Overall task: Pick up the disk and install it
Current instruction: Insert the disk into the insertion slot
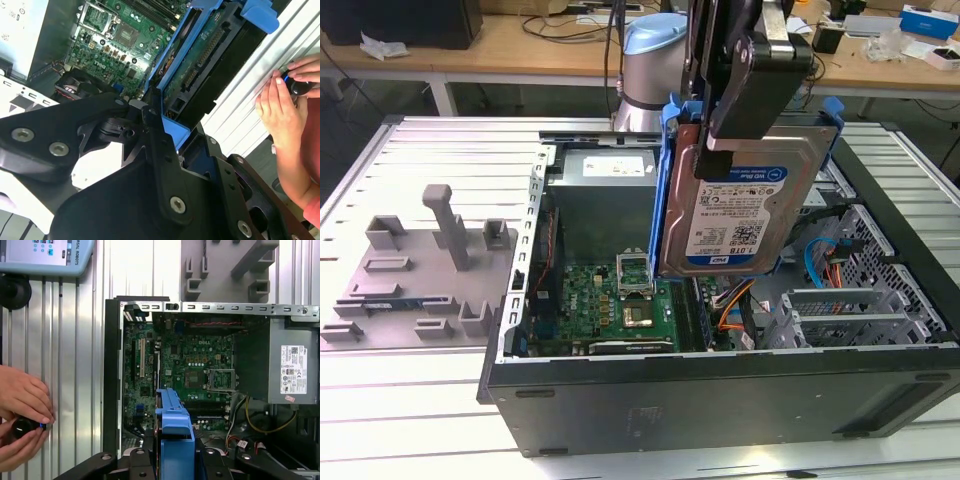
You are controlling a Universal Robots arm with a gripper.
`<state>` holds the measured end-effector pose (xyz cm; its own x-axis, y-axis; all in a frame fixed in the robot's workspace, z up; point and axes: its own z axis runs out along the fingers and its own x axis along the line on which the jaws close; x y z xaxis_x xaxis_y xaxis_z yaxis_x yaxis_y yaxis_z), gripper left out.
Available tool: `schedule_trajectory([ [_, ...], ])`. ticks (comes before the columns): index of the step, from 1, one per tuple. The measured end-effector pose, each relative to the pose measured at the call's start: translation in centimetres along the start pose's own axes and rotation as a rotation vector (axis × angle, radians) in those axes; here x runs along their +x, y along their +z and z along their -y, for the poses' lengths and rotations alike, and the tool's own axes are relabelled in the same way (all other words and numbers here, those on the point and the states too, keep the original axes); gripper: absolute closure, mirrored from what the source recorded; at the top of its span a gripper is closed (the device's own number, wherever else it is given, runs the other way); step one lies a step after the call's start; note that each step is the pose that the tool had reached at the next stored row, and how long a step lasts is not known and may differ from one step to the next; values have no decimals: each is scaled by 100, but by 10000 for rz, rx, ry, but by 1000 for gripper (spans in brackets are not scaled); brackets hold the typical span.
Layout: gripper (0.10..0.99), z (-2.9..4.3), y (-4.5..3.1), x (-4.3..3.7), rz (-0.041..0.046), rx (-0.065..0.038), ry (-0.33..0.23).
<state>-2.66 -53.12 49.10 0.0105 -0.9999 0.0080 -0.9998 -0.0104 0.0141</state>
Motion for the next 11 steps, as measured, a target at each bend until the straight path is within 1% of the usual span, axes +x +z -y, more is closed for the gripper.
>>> schedule_trajectory([
  [3,718,38,-1,1,-2,-1,21],
  [4,718,69,-1,1,-1,-1,33],
  [5,718,121,-1,2,0,-1,47],
  [8,718,230,-1,3,1,-1,74],
  [11,718,293,-2,3,0,-1,92],
])
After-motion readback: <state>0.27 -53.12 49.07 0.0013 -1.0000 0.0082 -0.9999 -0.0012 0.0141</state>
